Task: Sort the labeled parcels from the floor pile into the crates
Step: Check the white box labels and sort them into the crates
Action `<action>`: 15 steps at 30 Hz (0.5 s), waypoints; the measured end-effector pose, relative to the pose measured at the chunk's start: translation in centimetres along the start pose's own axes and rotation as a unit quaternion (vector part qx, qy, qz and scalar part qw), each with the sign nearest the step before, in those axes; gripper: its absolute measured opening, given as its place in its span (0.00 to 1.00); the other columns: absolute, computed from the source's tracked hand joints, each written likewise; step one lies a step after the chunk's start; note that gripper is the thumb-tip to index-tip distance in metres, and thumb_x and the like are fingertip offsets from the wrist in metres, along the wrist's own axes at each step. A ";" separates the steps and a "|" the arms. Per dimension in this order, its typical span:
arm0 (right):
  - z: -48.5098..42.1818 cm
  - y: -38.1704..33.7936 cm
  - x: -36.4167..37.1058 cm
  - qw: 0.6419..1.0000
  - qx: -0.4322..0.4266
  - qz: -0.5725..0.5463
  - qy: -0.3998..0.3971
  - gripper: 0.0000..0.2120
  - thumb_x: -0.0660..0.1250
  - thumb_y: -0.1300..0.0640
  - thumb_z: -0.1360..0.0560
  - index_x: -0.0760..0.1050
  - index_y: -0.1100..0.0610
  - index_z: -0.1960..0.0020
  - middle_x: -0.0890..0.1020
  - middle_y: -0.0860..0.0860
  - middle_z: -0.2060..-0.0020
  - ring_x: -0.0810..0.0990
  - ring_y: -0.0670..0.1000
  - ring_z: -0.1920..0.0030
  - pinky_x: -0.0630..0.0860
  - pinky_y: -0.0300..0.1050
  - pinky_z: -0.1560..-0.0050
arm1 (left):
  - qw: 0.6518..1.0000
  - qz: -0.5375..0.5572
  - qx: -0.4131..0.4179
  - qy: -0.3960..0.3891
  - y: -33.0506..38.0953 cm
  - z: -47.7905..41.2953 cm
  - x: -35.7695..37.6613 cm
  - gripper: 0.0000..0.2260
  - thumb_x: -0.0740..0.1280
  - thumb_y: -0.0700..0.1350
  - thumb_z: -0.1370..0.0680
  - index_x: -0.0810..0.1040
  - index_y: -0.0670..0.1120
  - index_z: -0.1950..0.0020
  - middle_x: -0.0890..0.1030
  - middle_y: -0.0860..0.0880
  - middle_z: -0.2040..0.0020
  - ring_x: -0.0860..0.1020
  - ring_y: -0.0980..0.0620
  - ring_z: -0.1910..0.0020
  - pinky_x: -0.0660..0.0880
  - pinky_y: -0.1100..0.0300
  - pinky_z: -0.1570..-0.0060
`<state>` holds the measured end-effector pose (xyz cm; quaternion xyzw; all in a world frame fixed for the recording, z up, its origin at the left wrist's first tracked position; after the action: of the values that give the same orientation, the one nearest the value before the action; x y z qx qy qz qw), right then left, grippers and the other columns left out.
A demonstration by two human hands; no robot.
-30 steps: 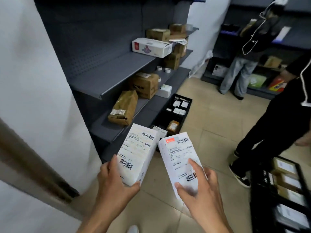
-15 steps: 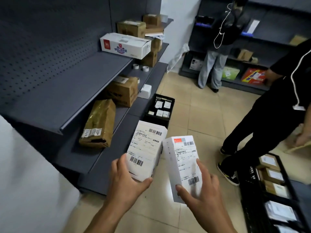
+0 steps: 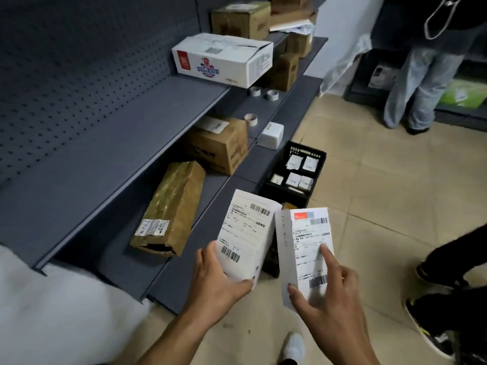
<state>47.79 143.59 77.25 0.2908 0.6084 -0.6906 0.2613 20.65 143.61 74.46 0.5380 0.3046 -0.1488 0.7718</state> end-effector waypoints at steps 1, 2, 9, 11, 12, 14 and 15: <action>-2.2 0.6 0.0 1.000 -0.006 -0.002 -0.010 0.51 0.74 0.35 0.35 0.48 0.34 0.21 0.62 0.45 0.42 0.71 0.47 0.47 0.71 0.45 0.55 | 1.000 -0.006 -0.013 0.004 0.5 -1.3 0.6 0.54 0.71 0.66 0.49 0.58 0.52 0.26 0.61 0.58 0.40 0.66 0.52 0.34 0.68 0.58 0.38; -4.4 1.0 0.0 1.000 -0.012 0.001 -0.020 0.51 0.75 0.36 0.35 0.49 0.34 0.21 0.62 0.46 0.42 0.72 0.49 0.46 0.72 0.46 0.54 | 1.000 -0.015 -0.026 0.009 1.0 -2.5 1.1 0.53 0.71 0.67 0.49 0.59 0.53 0.26 0.62 0.58 0.40 0.67 0.52 0.34 0.69 0.57 0.36; -18.0 2.4 1.3 0.999 -0.025 0.015 -0.040 0.50 0.78 0.44 0.34 0.51 0.37 0.21 0.65 0.54 0.33 0.68 0.55 0.36 0.76 0.53 0.43 | 0.995 -0.043 -0.088 -0.013 2.4 -11.6 5.3 0.48 0.77 0.64 0.44 0.64 0.53 0.28 0.68 0.55 0.38 0.69 0.51 0.33 0.69 0.56 0.37; -20.9 3.0 2.3 1.000 -0.008 0.004 -0.028 0.52 0.79 0.46 0.35 0.51 0.40 0.20 0.65 0.56 0.33 0.67 0.57 0.37 0.76 0.57 0.41 | 0.994 -0.049 -0.093 -0.027 1.9 -14.4 6.6 0.47 0.77 0.64 0.43 0.63 0.53 0.28 0.66 0.56 0.39 0.69 0.52 0.34 0.68 0.59 0.41; -22.3 3.3 2.9 1.000 0.001 0.001 -0.023 0.52 0.79 0.47 0.35 0.51 0.40 0.20 0.66 0.57 0.34 0.66 0.58 0.37 0.75 0.58 0.40 | 0.993 -0.054 -0.095 -0.034 1.6 -15.8 7.3 0.48 0.75 0.66 0.45 0.63 0.54 0.29 0.66 0.57 0.39 0.69 0.52 0.34 0.68 0.59 0.41; -25.2 4.8 4.0 0.999 0.032 0.000 -0.014 0.52 0.79 0.47 0.35 0.50 0.39 0.20 0.65 0.57 0.34 0.66 0.58 0.36 0.74 0.59 0.37 | 0.992 -0.066 -0.094 -0.054 0.5 -18.9 8.9 0.48 0.72 0.68 0.46 0.62 0.56 0.29 0.66 0.57 0.39 0.70 0.51 0.35 0.71 0.55 0.40; -26.5 5.7 4.6 0.999 0.052 0.003 -0.011 0.52 0.78 0.48 0.34 0.49 0.38 0.21 0.65 0.56 0.34 0.66 0.58 0.35 0.74 0.58 0.36 | 0.991 -0.077 -0.091 -0.064 -0.1 -20.6 9.8 0.48 0.73 0.67 0.46 0.63 0.56 0.30 0.66 0.57 0.40 0.70 0.51 0.35 0.72 0.54 0.39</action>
<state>50.92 169.15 67.64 0.2979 0.5682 -0.7236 0.2548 21.75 163.46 63.35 0.4299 0.3073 -0.2142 0.8215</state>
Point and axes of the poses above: each hand's wrist, its own z-axis away from the middle knuckle, its own x-axis out of the palm, y = z × x, the point moved 10 cm from there along -z, towards the middle knuckle
